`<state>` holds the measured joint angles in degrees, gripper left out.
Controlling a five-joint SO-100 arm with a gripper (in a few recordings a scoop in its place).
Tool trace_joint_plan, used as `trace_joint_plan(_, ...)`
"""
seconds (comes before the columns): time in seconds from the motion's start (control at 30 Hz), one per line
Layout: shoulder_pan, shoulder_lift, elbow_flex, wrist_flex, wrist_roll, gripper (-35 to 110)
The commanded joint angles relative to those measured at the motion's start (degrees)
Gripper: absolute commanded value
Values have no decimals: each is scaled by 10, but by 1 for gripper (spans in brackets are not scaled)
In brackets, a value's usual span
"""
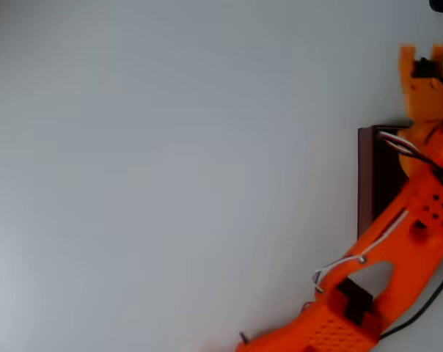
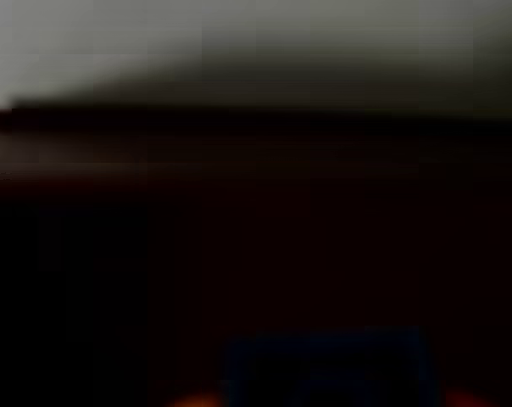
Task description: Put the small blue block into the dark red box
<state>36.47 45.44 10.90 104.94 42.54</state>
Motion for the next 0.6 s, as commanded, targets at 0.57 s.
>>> trace_joint_plan(0.57, 105, 14, 148, 4, -55, 19)
